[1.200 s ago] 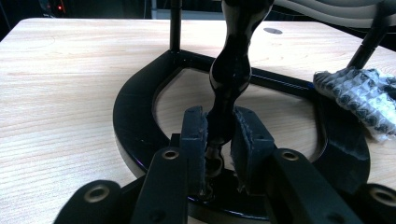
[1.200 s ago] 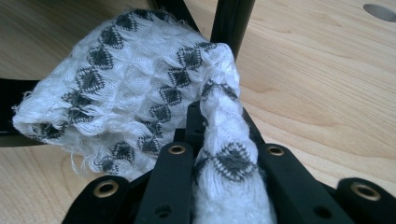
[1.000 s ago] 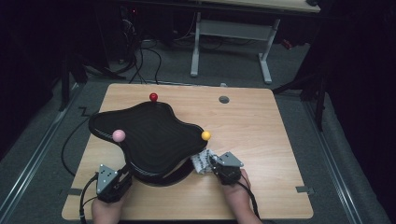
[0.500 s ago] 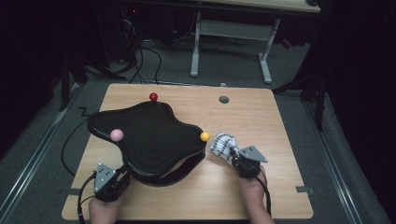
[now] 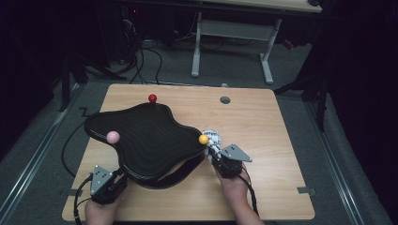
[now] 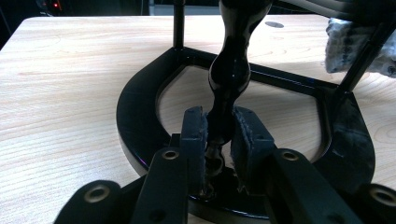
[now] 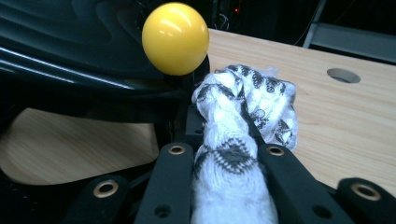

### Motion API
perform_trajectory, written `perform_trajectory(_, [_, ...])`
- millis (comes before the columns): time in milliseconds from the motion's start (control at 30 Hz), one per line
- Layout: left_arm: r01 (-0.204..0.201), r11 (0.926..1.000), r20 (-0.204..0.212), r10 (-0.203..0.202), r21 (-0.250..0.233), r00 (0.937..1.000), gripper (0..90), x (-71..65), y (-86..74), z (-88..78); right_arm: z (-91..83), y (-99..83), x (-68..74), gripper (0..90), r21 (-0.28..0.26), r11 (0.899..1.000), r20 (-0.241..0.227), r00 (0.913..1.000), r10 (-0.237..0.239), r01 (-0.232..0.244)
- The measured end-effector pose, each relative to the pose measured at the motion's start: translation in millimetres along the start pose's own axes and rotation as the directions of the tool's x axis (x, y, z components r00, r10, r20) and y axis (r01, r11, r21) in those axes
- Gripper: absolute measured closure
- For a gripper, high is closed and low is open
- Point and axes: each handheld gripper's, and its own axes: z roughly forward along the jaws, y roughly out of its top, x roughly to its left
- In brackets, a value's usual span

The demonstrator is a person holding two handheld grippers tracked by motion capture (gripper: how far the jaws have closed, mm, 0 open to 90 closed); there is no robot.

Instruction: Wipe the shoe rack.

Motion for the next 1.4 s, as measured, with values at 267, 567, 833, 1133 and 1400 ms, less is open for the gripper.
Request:
perform_trajectory(267, [0.007, 1.0, -0.004, -0.007, -0.001, 1.0, 75.0, 1.0, 0.9, 2.3, 18.2, -30.0, 2.9, 81.2, 0.156, 0.988, -0.036, 0.9993, -0.008, 0.014])
perform_trajectory(567, [0.0, 1.0, -0.005, 0.0, -0.008, 1.0, 75.0, 0.9, -0.2, 2.3, 7.5, -17.5, 1.6, 81.3, 0.071, 0.997, -0.031, 0.9994, -0.018, 0.021])
perform_trajectory(833, [-0.006, 0.9999, -0.019, 0.006, -0.012, 0.9998, 74.9, 3.1, -2.0, -1.5, 22.1, -27.1, -1.9, 81.3, 0.129, 0.992, -0.035, 0.9993, -0.008, 0.012])
perform_trajectory(1133, [-0.008, 0.9997, -0.032, 0.008, -0.022, 0.9995, 74.9, 7.8, -4.9, -6.1, 45.2, -14.5, 3.7, 81.4, 0.105, 0.994, -0.021, 0.9992, -0.034, 0.036])
perform_trajectory(1400, [0.0, 0.9999, -0.043, -0.001, -0.017, 0.9991, 75.1, 8.6, -1.2, 0.6, 44.6, -14.8, 5.0, 82.0, 0.096, 0.995, -0.05, 0.9981, -0.037, 0.042])
